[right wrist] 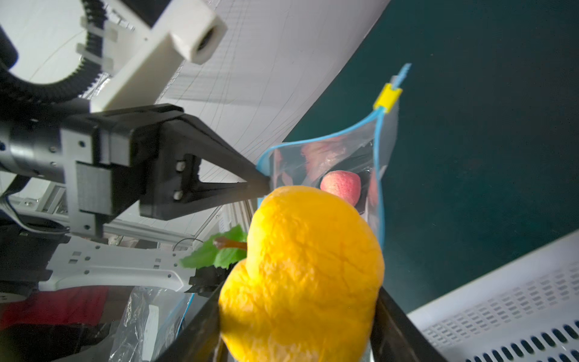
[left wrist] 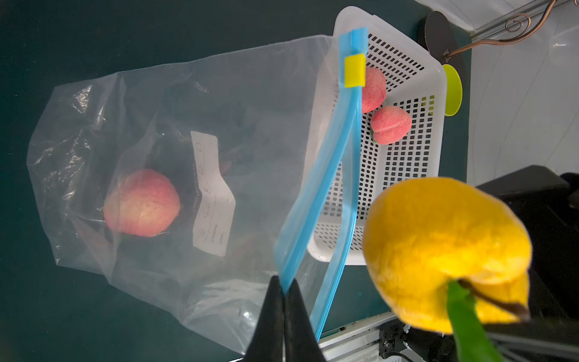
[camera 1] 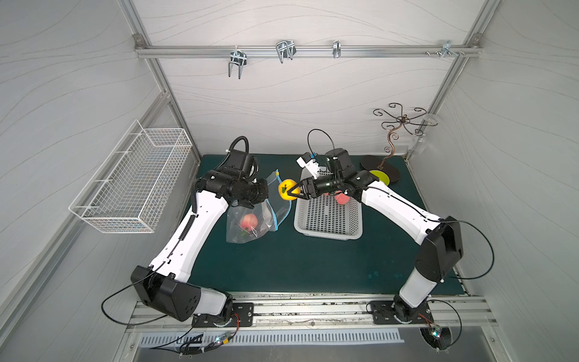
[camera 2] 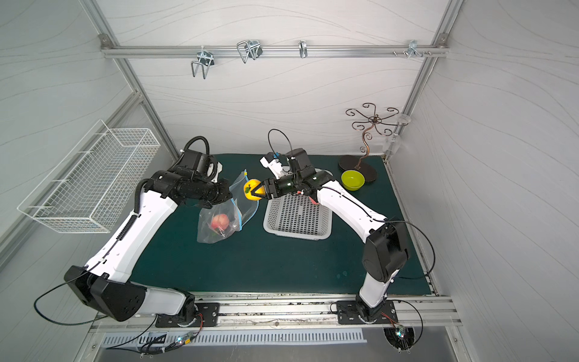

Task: Place the peach in a zip-top bag and seal the zipper
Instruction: Place the peach in the zipper food storage bag.

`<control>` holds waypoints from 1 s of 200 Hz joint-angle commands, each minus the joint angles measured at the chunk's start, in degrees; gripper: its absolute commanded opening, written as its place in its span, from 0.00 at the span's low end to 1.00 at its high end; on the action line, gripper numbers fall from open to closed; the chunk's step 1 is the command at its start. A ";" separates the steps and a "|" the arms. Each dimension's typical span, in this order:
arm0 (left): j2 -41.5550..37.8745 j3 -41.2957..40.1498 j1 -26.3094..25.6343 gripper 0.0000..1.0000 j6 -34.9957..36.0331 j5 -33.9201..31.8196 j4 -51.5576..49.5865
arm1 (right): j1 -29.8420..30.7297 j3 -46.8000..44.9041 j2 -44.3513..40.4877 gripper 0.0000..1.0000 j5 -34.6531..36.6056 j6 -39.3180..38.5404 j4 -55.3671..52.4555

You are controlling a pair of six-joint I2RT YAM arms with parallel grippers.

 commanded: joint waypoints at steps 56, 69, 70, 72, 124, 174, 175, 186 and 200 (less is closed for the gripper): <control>-0.35 0.83 -0.26 0.00 0.59 0.23 1.28 | 5.29 9.67 7.58 0.63 17.19 -5.69 -10.87; -0.36 0.83 -0.22 0.00 0.68 0.18 1.25 | 5.89 11.08 8.45 0.66 18.70 -6.34 -12.05; -0.36 0.83 -0.22 0.00 0.64 0.21 1.28 | 5.89 11.08 8.45 0.66 18.70 -6.34 -12.05; -0.36 0.83 -0.22 0.00 0.67 0.22 1.25 | 6.01 11.26 8.56 0.67 18.85 -6.45 -12.16; -0.36 0.71 -0.22 0.00 0.68 0.23 1.30 | 6.90 12.38 8.02 0.75 19.59 -8.19 -12.49; -0.51 0.57 -0.22 0.00 0.68 0.23 1.35 | 6.47 11.62 5.50 0.79 19.77 -8.49 -11.17; -0.52 0.57 -0.22 0.00 0.68 0.23 1.37 | 6.42 11.53 5.42 0.79 19.76 -8.46 -11.08; -0.53 0.57 -0.22 0.00 0.68 0.20 1.30 | 5.50 9.98 4.02 0.79 19.75 -7.55 -9.67; -0.62 0.48 -0.22 0.00 0.68 -0.02 1.29 | 3.50 6.72 1.34 0.79 19.14 -5.64 -6.46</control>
